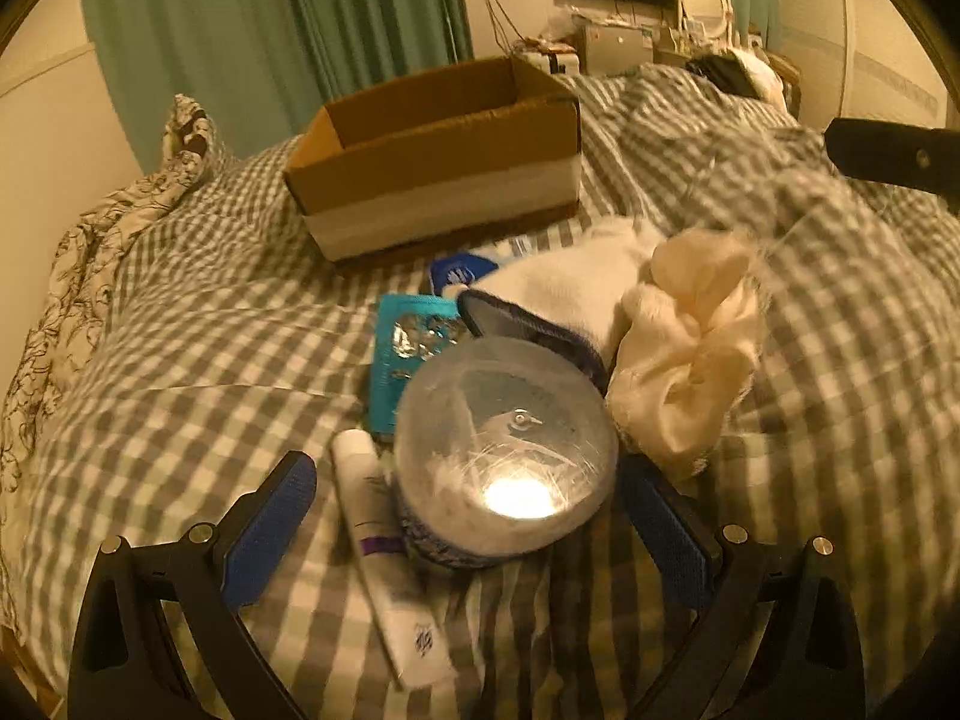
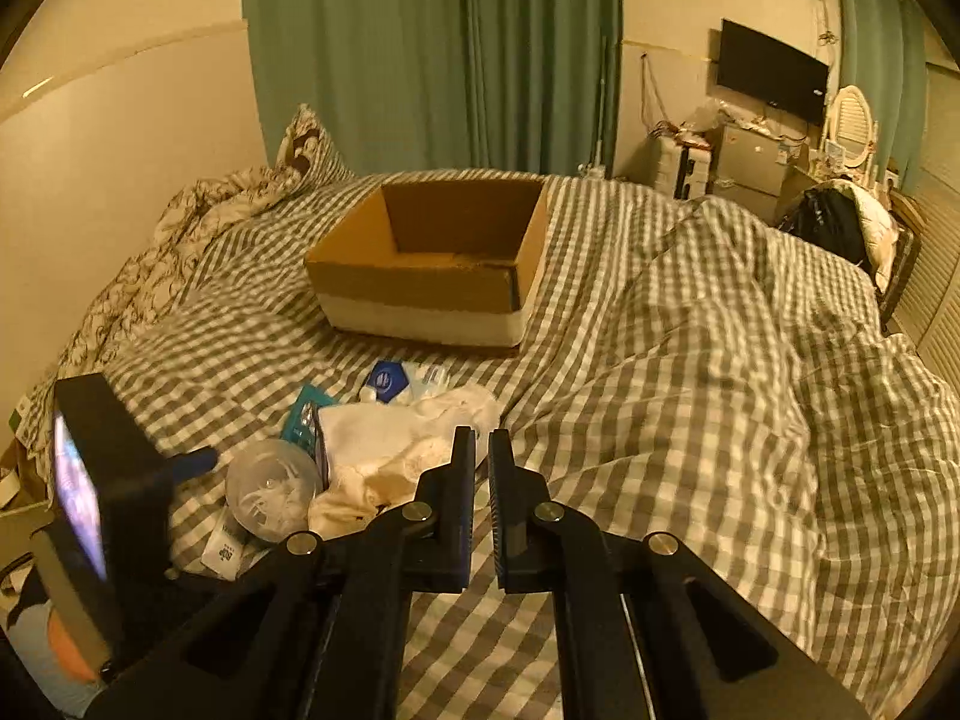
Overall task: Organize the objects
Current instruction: 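Grasp the clear round jar with the left tool while the right tool grasps the beige lace cloth, then carry the jar and cloth over the cardboard box and open both tools, then grasp the white tube with the left tool while the right tool grasps the white socks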
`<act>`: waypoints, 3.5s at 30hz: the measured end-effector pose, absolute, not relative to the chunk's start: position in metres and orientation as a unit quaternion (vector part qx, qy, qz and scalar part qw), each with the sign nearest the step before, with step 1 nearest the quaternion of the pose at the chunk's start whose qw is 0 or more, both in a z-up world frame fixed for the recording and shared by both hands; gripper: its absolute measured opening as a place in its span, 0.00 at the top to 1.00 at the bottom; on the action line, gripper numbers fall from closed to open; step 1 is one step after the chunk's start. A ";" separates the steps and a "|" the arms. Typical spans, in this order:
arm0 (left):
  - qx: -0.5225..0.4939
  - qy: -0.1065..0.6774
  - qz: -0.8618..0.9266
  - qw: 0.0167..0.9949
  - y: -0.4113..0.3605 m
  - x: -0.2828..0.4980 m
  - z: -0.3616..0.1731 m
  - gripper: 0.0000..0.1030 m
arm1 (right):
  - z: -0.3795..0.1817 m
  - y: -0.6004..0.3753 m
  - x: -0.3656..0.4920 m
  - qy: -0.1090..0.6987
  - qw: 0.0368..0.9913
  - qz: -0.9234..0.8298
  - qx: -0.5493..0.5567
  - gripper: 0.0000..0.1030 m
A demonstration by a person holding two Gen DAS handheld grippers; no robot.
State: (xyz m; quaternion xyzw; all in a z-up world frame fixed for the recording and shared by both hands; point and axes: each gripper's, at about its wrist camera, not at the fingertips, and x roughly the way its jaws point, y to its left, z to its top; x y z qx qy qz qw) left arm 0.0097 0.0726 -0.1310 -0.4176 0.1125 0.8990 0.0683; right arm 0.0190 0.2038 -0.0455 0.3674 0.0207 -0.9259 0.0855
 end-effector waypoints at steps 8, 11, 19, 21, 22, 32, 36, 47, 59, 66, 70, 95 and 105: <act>-0.428 0.065 0.896 0.102 0.055 0.006 -0.135 0.36 | -0.078 0.186 0.004 0.010 0.116 -0.905 0.409 0.46; -0.417 0.062 0.901 0.103 0.052 0.010 -0.127 0.36 | -0.090 0.181 -0.004 0.001 0.123 -0.899 0.421 0.37; -0.392 0.048 0.914 0.093 0.040 0.014 -0.098 0.36 | -0.114 0.170 -0.020 0.017 0.128 -0.884 0.449 0.84; -0.386 0.046 0.918 0.086 0.037 0.013 -0.091 0.36 | -0.105 0.170 -0.016 0.025 0.128 -0.891 0.435 0.89; -0.383 0.041 0.919 0.086 0.035 0.012 -0.086 0.36 | -0.100 0.169 -0.015 0.029 0.128 -0.894 0.428 0.89; -0.331 0.001 0.940 0.078 0.017 -0.041 -0.022 0.36 | -0.006 0.165 -0.040 0.057 0.131 -0.930 0.339 0.90; -0.308 -0.006 0.948 0.076 0.016 -0.074 0.003 0.36 | 0.027 0.163 -0.067 0.064 0.127 -0.939 0.312 0.90; -0.308 0.014 0.949 0.070 0.021 -0.195 0.003 0.36 | 0.036 0.154 -0.177 0.091 0.113 -0.940 0.310 0.90; -0.365 0.024 0.925 0.100 0.032 -0.267 -0.057 0.35 | -0.028 0.163 -0.250 0.060 0.132 -0.925 0.351 0.59; -0.337 0.032 0.938 0.078 0.039 -0.244 -0.039 0.16 | -0.003 0.183 -0.230 0.037 0.123 -0.937 0.325 0.38; -0.327 0.034 0.943 0.060 0.038 -0.223 -0.016 0.11 | 0.026 0.188 -0.205 0.041 0.123 -0.944 0.302 0.30; -0.394 0.037 0.917 -0.046 -0.002 -0.071 -0.064 0.04 | -0.038 0.185 -0.067 0.084 0.137 -0.908 0.387 0.14; -0.471 0.043 0.881 -0.026 0.013 -0.036 -0.133 0.13 | -0.096 0.180 -0.074 0.062 0.141 -0.883 0.444 0.14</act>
